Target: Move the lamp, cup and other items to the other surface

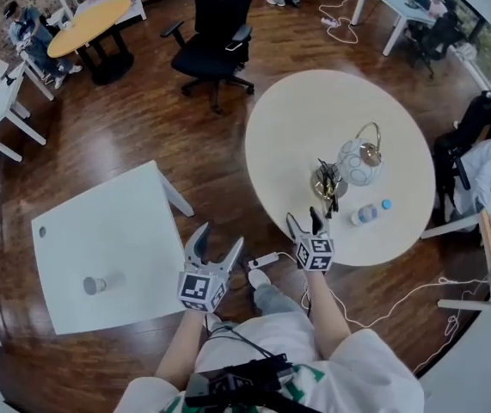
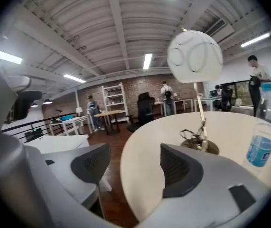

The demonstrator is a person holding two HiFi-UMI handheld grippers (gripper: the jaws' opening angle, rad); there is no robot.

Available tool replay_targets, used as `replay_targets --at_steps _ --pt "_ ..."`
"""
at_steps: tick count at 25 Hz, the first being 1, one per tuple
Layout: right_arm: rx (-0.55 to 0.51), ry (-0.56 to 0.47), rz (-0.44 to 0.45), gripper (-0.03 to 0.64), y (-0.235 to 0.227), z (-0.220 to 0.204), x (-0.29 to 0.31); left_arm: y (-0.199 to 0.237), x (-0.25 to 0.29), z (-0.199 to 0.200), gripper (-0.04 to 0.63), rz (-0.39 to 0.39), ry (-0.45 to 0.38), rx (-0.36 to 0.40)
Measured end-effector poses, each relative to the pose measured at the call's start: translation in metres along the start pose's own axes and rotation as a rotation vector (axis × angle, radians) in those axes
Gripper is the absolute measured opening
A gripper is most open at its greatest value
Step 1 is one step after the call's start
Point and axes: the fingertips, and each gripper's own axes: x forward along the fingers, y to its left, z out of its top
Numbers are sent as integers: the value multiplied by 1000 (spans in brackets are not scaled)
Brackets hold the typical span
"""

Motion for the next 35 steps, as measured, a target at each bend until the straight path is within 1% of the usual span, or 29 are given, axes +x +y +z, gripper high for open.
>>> replay_targets --at_steps 4,6,8,10,12,14,17,18,21,25,30,35 --pt "-74 -28 216 356 113 10 -7 25 -49 5 333 85 -29 7" --pt "-88 -48 308 353 163 20 -13 38 -76 8 333 147 -54 41" --pt "-95 -74 404 350 211 36 -23 43 -105 17 334 197 -55 75" --pt "-107 -101 496 347 255 54 -35 48 -135 24 333 251 -55 84" --pt "-124 -138 577 343 293 70 -43 63 -169 23 333 334 -78 68" --pt "-141 -178 658 329 331 86 -50 83 -205 19 324 425 -113 31" --pt "-178 -217 769 325 386 105 -59 103 -254 19 321 534 -142 -23" --pt "-194 -228 803 325 402 111 -62 109 -269 19 321 569 -153 -34" --pt "-237 -267 883 325 440 125 -68 122 -310 16 321 669 -166 -29" --pt "-281 -285 983 325 488 129 -77 136 -359 17 321 796 -194 -29" --pt "-283 -242 1089 325 535 111 -87 144 -410 12 321 903 -201 -32" --pt "-301 -170 1188 325 572 83 -95 149 -446 2 318 978 -183 -59"
